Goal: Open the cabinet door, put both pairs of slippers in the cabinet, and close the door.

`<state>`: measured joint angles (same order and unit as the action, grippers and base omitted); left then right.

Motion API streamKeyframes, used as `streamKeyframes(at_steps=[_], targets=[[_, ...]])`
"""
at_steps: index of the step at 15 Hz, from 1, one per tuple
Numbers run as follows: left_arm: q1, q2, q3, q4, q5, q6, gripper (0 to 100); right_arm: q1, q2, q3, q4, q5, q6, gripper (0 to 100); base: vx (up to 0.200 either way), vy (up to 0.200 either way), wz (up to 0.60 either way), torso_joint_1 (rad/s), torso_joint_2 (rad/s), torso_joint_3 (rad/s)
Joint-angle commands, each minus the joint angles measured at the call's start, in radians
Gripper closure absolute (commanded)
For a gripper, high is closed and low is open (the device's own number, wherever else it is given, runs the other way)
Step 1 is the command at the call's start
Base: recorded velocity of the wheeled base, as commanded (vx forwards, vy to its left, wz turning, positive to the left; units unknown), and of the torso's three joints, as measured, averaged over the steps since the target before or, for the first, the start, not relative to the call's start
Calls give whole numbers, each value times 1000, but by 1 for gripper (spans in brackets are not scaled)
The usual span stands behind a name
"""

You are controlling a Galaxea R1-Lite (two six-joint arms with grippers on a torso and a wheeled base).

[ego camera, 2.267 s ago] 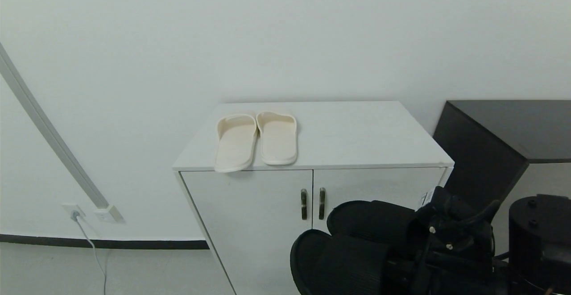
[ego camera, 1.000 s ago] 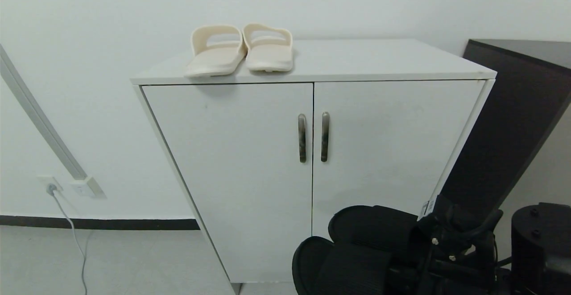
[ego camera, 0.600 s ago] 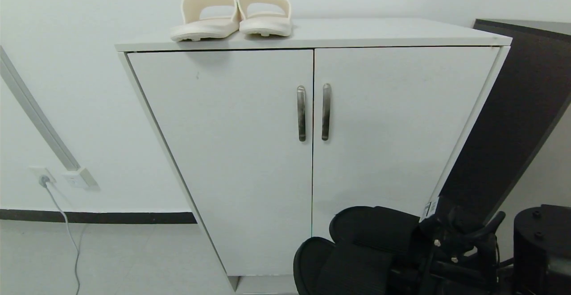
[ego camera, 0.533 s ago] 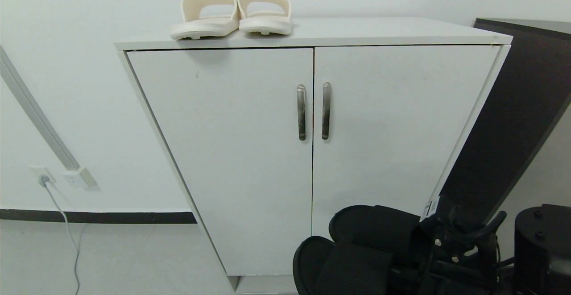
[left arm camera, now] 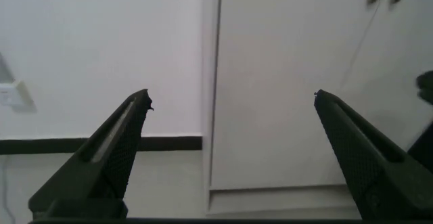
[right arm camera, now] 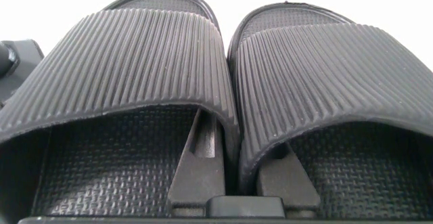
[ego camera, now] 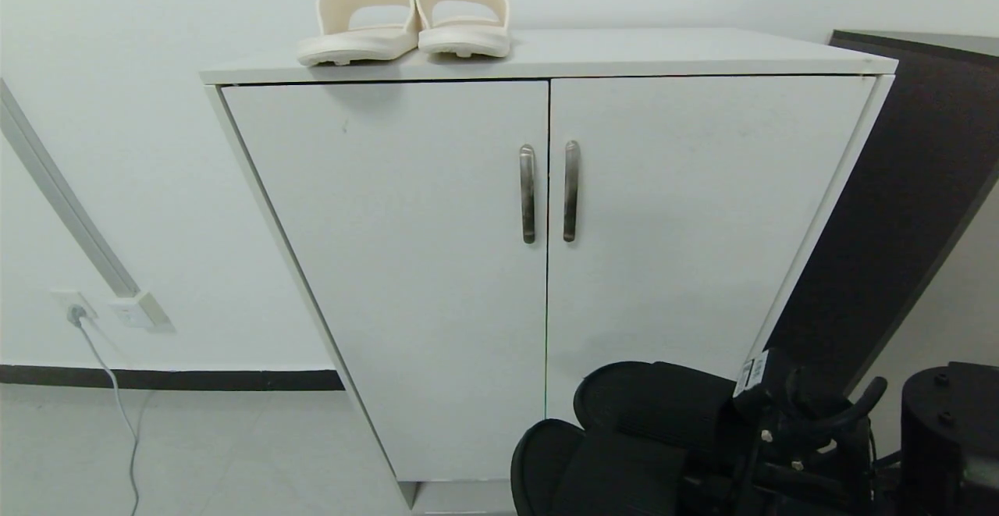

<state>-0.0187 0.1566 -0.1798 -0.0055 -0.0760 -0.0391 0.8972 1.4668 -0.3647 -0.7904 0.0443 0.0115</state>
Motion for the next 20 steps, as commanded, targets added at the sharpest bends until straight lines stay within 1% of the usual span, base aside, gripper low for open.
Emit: streamKeyframes(at_steps=[1, 2, 3, 4, 5, 6, 9, 10, 12, 15, 18, 20], targets=[[-29, 262, -55, -60, -116, -16, 0, 2, 0, 6, -3, 0, -4, 100, 0, 0, 0, 0, 0, 0], [-29, 319, -60, -79, -162, 12, 0, 2, 0, 7, -4, 0, -4, 100, 0, 0, 0, 0, 0, 0], [-29, 366, -69, -99, -194, 36, 0, 2, -2, 7, -6, 0, -4, 100, 0, 0, 0, 0, 0, 0], [-29, 371, -70, -102, -197, 38, 0, 2, -2, 7, -6, 0, -4, 100, 0, 0, 0, 0, 0, 0], [-47, 469, -102, -182, -262, 45, 0, 2, 0, 7, -6, 0, -4, 100, 0, 0, 0, 0, 0, 0], [-70, 514, -121, -215, -274, 45, 0, 2, 0, 9, -6, 0, -4, 100, 0, 0, 0, 0, 0, 0], [-182, 663, -211, -306, -274, 39, 0, 2, 1, 7, -9, -1, -4, 100, 0, 0, 0, 0, 0, 0], [-231, 722, -237, -349, -268, 38, 0, 2, 1, 7, -9, -1, -4, 100, 0, 0, 0, 0, 0, 0], [-296, 827, -290, -410, -266, 35, 0, 2, 0, 7, -6, -1, -5, 100, 0, 0, 0, 0, 0, 0], [-400, 980, -385, -488, -266, 13, 0, 8, 10, 7, -6, -1, -5, 100, 0, 0, 0, 0, 0, 0], [-495, 1098, -469, -539, -234, -5, 0, 9, 4, 7, -6, -3, -5, 100, 0, 0, 0, 0, 0, 0], [-567, 1189, -561, -564, -228, -13, 0, 9, 3, 4, -6, -6, -5, 100, 0, 0, 0, 0, 0, 0]])
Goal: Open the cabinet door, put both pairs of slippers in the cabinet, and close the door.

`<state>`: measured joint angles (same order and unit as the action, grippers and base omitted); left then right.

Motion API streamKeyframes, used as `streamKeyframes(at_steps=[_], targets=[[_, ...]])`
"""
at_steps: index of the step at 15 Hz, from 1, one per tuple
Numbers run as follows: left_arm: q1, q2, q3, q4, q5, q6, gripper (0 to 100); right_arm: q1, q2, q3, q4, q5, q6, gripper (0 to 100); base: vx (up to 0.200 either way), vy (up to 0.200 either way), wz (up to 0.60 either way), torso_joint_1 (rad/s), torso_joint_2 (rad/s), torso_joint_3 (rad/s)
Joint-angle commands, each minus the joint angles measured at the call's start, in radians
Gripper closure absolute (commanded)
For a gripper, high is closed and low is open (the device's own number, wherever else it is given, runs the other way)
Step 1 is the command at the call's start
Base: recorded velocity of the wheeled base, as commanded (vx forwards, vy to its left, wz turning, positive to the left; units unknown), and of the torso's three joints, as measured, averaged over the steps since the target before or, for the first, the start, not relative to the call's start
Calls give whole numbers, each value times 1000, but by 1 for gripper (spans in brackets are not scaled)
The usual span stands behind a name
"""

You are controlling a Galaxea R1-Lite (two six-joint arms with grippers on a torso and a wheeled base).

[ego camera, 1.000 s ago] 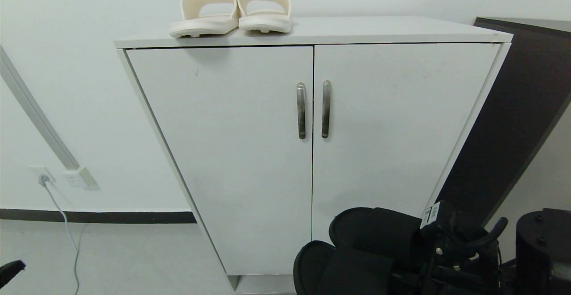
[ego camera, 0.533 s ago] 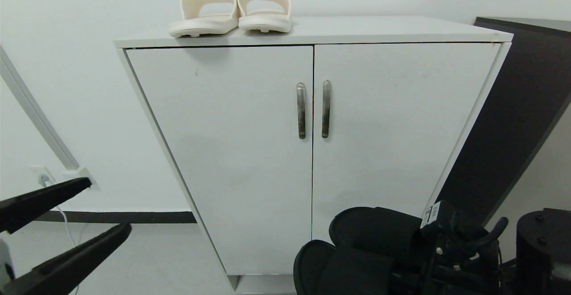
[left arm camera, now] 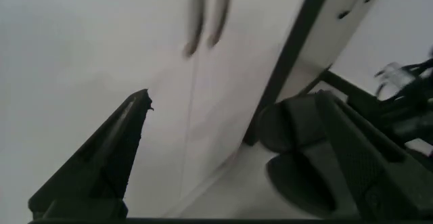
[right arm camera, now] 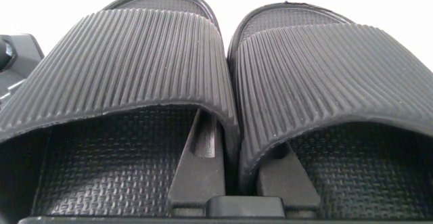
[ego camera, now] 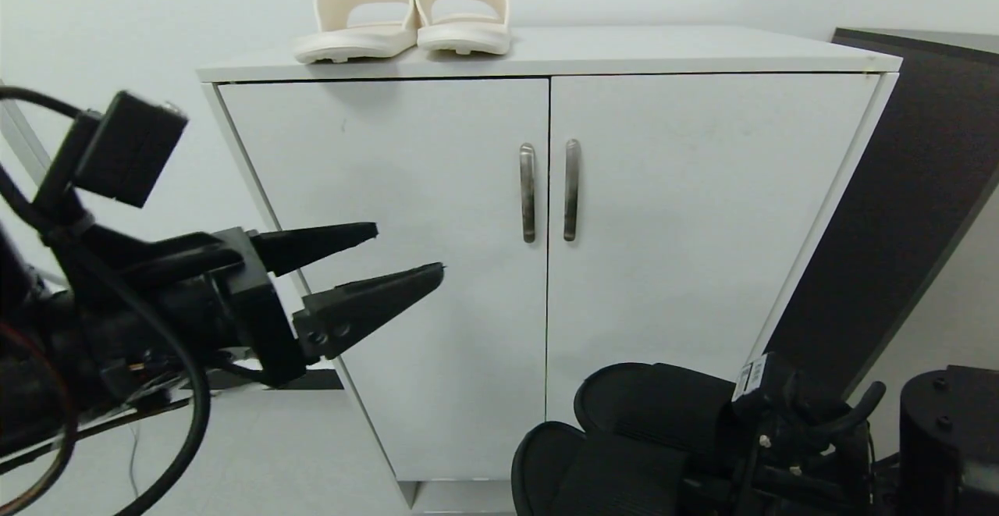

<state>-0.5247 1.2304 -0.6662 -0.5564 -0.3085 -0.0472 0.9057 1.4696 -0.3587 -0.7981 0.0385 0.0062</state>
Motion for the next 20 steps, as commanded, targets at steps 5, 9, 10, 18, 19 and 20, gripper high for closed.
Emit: streamKeyframes(at_steps=[5, 9, 10, 18, 19, 20], targets=[[-196, 247, -256, -14, -3, -103, 0, 4, 8, 3, 2, 3, -15, 100, 0, 0, 0, 0, 0, 0], [-239, 317, -332, -10, -64, -135, 0, 13, 11, 11, 3, 4, -15, 100, 0, 0, 0, 0, 0, 0], [-239, 337, -351, -10, -89, -145, 0, 15, 11, 14, 3, 4, -15, 100, 0, 0, 0, 0, 0, 0], [-196, 383, -392, -20, -129, -207, 0, 18, 18, 17, 5, 6, -18, 100, 0, 0, 0, 0, 0, 0], [-181, 383, -392, -20, -127, -207, 0, 18, 18, 15, 5, 6, -18, 100, 0, 0, 0, 0, 0, 0], [-175, 385, -392, -20, -124, -209, 0, 18, 18, 15, 5, 6, -18, 100, 0, 0, 0, 0, 0, 0]])
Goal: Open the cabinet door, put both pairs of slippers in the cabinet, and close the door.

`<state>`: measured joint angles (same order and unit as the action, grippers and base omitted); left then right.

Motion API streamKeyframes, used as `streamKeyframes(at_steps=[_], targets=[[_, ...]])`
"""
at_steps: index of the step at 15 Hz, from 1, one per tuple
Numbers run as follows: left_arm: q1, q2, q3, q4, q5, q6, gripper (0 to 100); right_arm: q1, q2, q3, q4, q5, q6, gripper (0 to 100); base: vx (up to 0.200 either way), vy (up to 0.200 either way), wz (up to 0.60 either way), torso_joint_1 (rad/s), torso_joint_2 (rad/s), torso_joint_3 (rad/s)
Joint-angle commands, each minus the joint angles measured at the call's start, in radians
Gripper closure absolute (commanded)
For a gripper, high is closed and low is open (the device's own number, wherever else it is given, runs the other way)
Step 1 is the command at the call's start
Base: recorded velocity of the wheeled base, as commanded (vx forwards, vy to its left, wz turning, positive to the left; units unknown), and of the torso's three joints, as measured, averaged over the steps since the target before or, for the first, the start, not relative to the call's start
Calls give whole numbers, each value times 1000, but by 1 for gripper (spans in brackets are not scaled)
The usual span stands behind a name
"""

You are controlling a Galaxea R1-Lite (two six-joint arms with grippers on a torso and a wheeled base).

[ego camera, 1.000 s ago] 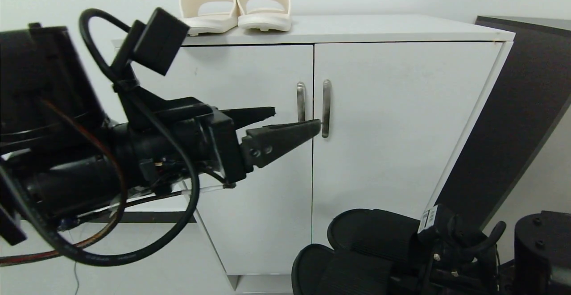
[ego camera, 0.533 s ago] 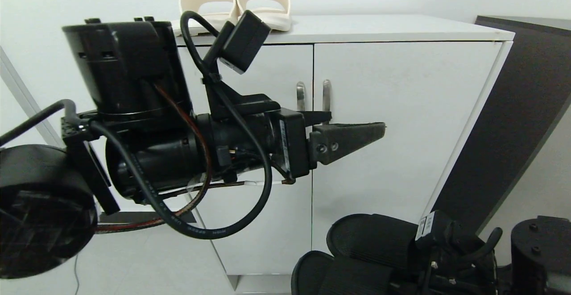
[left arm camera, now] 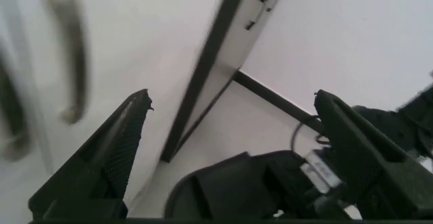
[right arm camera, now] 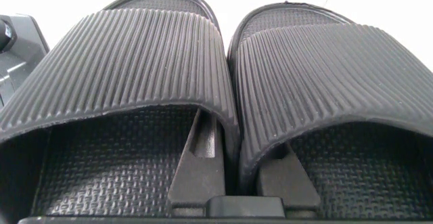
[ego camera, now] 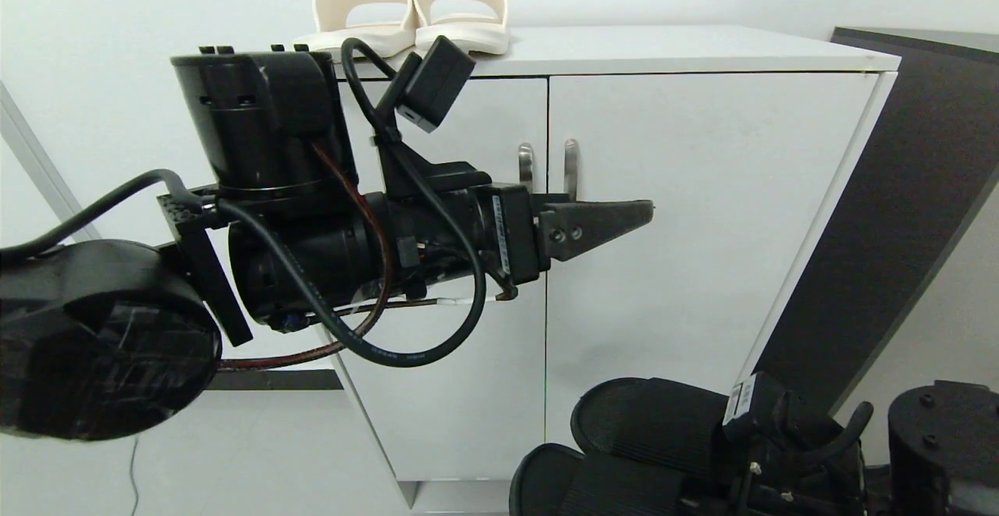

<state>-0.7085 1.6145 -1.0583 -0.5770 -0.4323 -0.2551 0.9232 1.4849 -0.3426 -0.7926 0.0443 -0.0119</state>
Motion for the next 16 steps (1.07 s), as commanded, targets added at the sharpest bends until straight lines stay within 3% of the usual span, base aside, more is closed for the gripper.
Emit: streamKeyframes(at_steps=[1, 8, 11, 16], targets=[[17, 4, -6, 2, 6, -1, 0, 0, 3, -1, -1, 0, 0, 100, 0, 0, 0, 0, 0, 0], [20, 105, -98, 3, 80, -6, 0, 0, 9, 0, -2, 0, 0, 100, 0, 0, 0, 0, 0, 0], [20, 124, -109, 3, 81, -9, 0, 0, 9, 5, -2, 0, 0, 100, 0, 0, 0, 0, 0, 0], [24, 124, -115, 0, 80, -44, 0, 6, 6, 5, -4, 2, 0, 100, 0, 0, 0, 0, 0, 0]])
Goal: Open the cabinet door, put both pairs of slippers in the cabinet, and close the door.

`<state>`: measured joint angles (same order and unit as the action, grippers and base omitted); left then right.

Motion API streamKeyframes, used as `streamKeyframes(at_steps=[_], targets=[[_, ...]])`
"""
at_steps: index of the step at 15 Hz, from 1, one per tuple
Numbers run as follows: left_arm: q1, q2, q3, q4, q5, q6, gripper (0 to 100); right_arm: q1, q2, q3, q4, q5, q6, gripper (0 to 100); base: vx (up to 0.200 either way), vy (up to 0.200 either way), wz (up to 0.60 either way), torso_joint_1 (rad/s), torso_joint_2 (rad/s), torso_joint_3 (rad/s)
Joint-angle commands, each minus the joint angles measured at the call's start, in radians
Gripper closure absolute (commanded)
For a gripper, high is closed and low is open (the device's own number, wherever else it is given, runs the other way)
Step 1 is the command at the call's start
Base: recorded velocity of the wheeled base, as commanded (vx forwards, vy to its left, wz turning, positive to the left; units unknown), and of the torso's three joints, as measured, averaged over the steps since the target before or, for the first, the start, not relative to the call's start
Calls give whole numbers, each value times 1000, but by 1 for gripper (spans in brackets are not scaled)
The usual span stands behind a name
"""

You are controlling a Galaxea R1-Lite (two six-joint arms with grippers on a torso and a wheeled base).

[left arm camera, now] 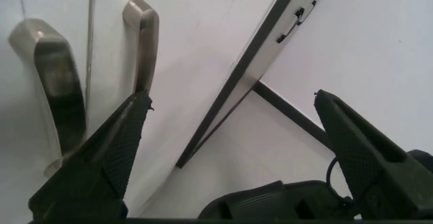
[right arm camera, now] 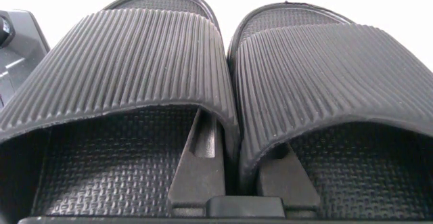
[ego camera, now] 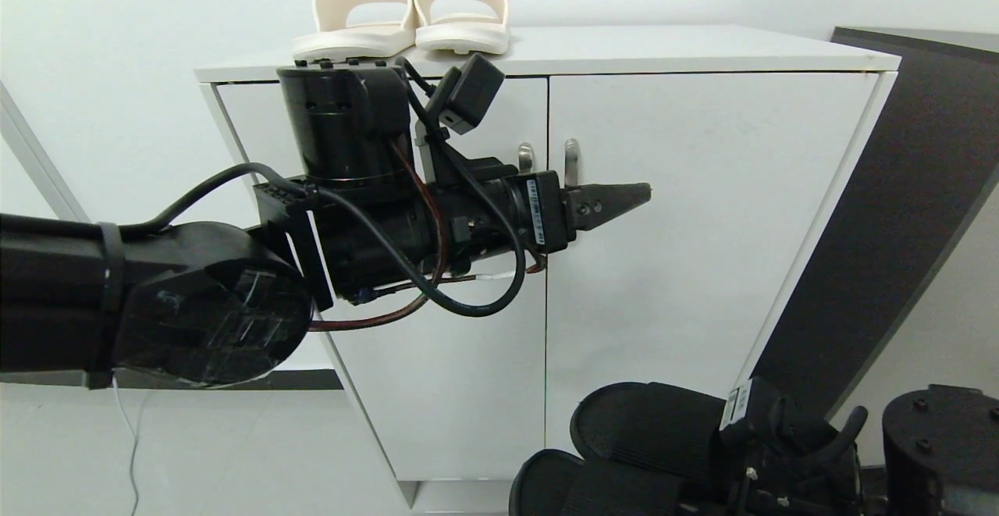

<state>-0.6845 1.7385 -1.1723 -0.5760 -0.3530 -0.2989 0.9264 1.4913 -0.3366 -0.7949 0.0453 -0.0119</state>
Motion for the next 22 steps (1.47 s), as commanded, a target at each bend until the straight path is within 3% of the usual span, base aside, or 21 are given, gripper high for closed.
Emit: streamKeyframes(at_steps=[1, 4, 5, 14, 17, 22], targets=[[0, 1, -4, -1, -1, 0, 0, 5, 0, 1, 0, 1, 0, 100, 0, 0, 0, 0, 0, 0], [0, 3, -4, -1, -4, 0, 0, 9, 9, 1, 0, 1, 1, 100, 0, 0, 0, 0, 0, 0], [0, 3, -3, -1, -4, 0, 100, 9, 18, 1, -1, 8, 1, 100, 0, 0, 0, 0, 0, 0], [-1, -24, 16, -1, -4, 0, 100, 35, 6, 27, -1, 13, 0, 100, 0, 0, 0, 0, 0, 0], [-12, -53, 37, 1, -6, 0, 100, 40, -46, 62, -1, 123, -10, 100, 0, 0, 0, 0, 0, 0], [-13, -74, 62, 1, -1, 0, 100, 38, -55, 68, 3, 139, -25, 100, 0, 0, 0, 0, 0, 0]])
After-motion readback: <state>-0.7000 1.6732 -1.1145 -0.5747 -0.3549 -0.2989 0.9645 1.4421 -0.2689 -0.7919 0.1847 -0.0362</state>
